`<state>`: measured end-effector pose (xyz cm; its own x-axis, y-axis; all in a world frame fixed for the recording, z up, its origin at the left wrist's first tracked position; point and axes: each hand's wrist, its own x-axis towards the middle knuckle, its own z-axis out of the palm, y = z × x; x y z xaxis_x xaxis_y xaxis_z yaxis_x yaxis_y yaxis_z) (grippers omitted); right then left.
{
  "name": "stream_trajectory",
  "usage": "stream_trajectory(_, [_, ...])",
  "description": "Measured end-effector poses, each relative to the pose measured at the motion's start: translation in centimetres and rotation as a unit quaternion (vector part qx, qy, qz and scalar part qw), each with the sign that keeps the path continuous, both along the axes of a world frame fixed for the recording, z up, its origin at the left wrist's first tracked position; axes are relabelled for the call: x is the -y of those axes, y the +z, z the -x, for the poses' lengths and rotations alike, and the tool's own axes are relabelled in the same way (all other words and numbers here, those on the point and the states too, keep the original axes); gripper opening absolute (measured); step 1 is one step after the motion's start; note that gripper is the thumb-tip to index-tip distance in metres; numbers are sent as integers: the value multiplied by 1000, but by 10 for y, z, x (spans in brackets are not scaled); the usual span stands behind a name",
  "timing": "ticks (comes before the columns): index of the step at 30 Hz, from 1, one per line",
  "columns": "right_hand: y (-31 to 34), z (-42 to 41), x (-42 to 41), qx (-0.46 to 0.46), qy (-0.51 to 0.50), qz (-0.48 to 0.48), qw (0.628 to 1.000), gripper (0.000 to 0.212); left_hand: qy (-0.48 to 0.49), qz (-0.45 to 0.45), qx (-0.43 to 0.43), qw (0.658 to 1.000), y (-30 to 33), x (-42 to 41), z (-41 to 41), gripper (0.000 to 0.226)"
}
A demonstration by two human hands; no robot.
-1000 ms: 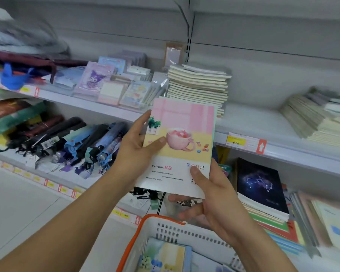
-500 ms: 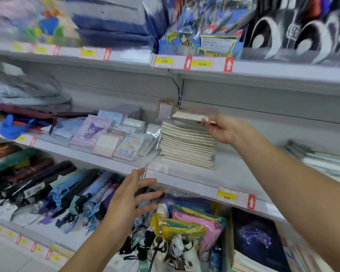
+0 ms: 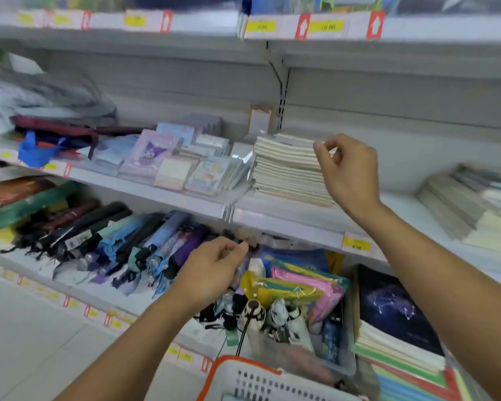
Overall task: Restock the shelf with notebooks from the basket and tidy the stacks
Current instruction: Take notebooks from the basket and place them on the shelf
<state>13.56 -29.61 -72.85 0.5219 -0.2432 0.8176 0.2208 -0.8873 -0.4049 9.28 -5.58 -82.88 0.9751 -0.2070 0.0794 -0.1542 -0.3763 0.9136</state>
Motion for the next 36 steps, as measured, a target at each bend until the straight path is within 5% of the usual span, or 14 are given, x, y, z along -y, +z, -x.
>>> stream_trajectory(2, [-82, 46, -31, -61, 89, -4, 994, 34, -71, -229, 40, 970, -18, -7, -3, 31])
stream_trajectory(4, [-189, 81, -52, -306, 106, -28, 946, 48, -163, -407, 48, 898, -32, -10, -2, 34])
stream_trajectory(6, [-289, 113, -64, -562, 69, -59, 822, 66, -242, -475, 14, 846, -36, -9, 4, 31])
stream_trajectory(9, [-383, 160, -74, -686, -4, -194, 701, 125, -283, -476, -22, 832, -38, -2, 9, 30])
stream_trajectory(11, [-417, 183, -85, -670, -44, -240, 701, 124, -283, -468, -20, 837, -39, 3, 9, 33])
stream_trajectory(16, [-443, 200, -79, -585, -24, -300, 753, 58, -277, -460, -43, 842, -44, 0, 6, 34])
stream_trajectory(20, [-438, 194, -52, -612, -3, -193, 767, 21, -276, -444, -66, 850, -45, -4, 10, 35])
stream_trajectory(22, [-427, 195, -41, -629, -3, -163, 760, 27, -276, -451, -72, 846, -44, -4, 12, 38])
stream_trajectory(27, [-364, 205, -9, -587, 143, -477, 638, 15, -271, -480, -86, 830, -43, -2, 9, 48])
stream_trajectory(30, [-314, 199, -8, -468, 265, -588, 604, 35, -246, -523, -119, 807, -41, 0, 11, 98])
stream_trajectory(32, [-283, 187, -23, -391, 323, -617, 601, 36, -254, -443, -173, 842, -43, -2, 12, 101])
stream_trajectory(34, [-261, 173, -37, -333, 358, -635, 597, 25, -257, -286, -200, 901, -39, -2, 17, 62])
stream_trajectory(36, [-264, 163, -45, -328, 325, -664, 588, 34, -212, -177, -135, 952, -31, 0, 17, 29])
